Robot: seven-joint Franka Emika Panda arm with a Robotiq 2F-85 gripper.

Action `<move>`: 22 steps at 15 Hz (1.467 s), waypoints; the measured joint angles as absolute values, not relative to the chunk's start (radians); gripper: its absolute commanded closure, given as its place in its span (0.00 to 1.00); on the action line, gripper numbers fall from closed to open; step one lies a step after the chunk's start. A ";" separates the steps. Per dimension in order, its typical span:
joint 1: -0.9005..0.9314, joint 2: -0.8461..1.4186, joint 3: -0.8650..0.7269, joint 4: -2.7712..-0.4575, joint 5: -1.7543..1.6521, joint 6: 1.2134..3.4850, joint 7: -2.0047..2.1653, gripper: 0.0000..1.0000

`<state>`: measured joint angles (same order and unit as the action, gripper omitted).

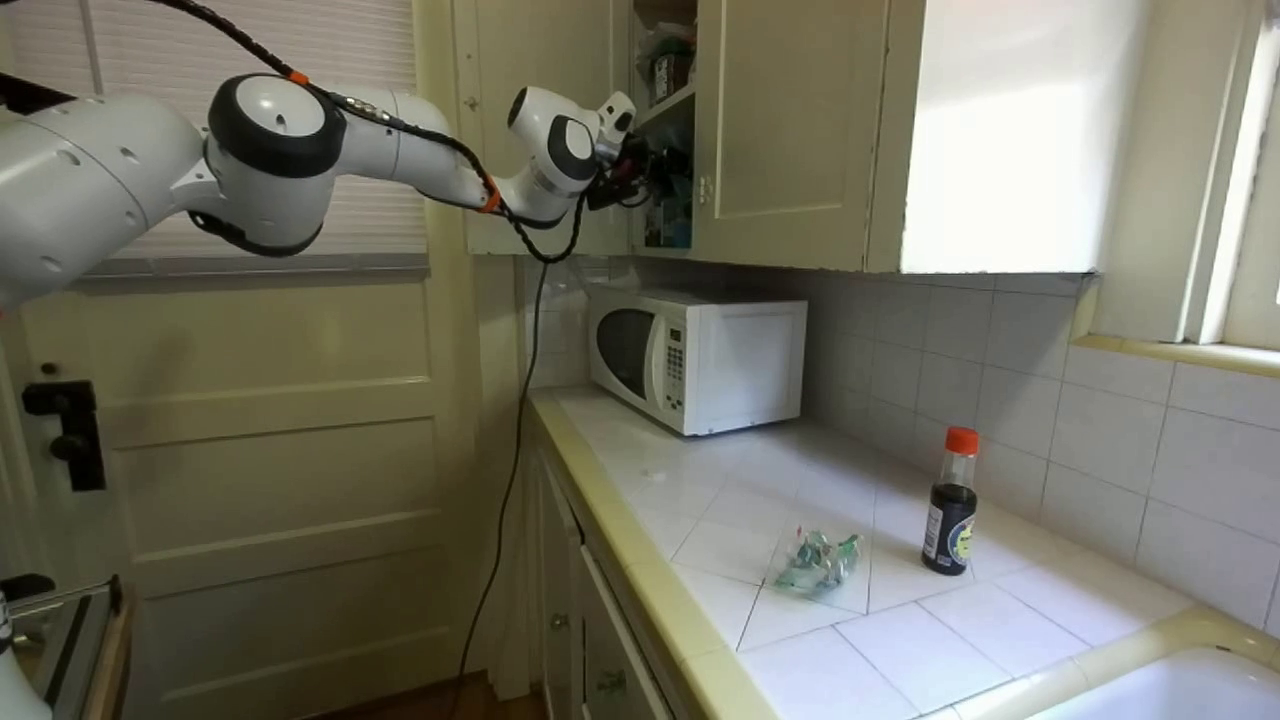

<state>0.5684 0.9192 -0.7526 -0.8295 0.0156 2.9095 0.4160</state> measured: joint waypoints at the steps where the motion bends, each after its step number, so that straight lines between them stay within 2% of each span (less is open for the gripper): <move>1: 0.561 0.933 -0.753 -0.806 0.019 2.899 0.438 0.49; 7: 0.499 0.996 -0.745 -0.686 0.057 2.815 0.551 0.49; 22: 0.406 1.028 -0.542 -0.566 0.076 2.588 0.493 0.49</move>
<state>0.4062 1.0277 -0.5423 -0.5660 0.0760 2.5879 0.4926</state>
